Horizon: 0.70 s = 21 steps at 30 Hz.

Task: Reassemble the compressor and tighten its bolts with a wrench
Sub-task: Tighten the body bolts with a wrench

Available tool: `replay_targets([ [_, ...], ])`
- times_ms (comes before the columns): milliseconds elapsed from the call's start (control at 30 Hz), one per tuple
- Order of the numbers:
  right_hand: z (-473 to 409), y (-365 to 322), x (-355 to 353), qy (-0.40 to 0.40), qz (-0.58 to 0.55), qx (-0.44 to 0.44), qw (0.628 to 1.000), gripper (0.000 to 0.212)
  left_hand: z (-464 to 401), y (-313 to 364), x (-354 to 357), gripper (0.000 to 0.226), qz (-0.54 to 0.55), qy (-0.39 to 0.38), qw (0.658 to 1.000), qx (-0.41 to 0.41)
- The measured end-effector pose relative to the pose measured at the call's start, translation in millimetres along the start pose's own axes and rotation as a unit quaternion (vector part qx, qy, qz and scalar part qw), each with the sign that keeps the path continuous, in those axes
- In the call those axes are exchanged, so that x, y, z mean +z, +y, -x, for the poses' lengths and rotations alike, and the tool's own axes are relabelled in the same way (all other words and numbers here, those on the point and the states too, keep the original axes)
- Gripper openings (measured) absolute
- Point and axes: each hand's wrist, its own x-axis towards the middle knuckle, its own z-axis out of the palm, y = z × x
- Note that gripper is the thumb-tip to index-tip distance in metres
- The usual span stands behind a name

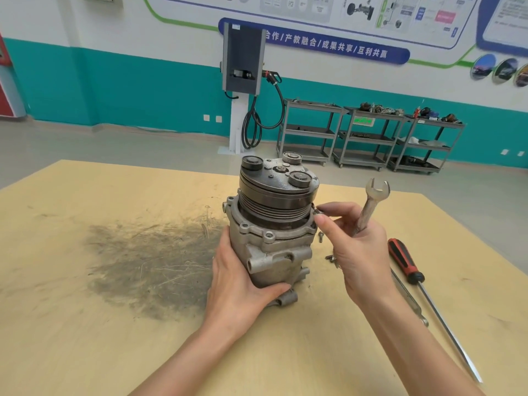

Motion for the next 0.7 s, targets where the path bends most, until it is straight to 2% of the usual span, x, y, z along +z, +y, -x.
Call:
replay_targets([
  [67, -1, 0, -3, -0.010, 0.046, -0.012, 0.999, 0.012, 0, -1, 0, 0.135, -0.001, -0.004, 1.000, 0.000],
  [267, -4, -5, -3, -0.037, 0.065, -0.008, 0.997, 0.015, 1, -1, -1, 0.135, -0.002, -0.013, 1.000, 0.001],
  [500, -2, -4, -8, -0.070, 0.149, -0.006, 0.986, 0.016, -3, -1, -4, 0.133, 0.030, -0.029, 0.999, 0.007],
  [633, 3, -2, -12, -0.019, 0.136, 0.000, 0.990, 0.039, -11, -6, -11, 0.128, 0.094, -0.076, 0.992, -0.019],
  [700, 3, 1, -13, 0.016, 0.109, 0.014, 0.994, 0.034, -14, -10, -16, 0.130, 0.115, -0.094, 0.988, -0.031],
])
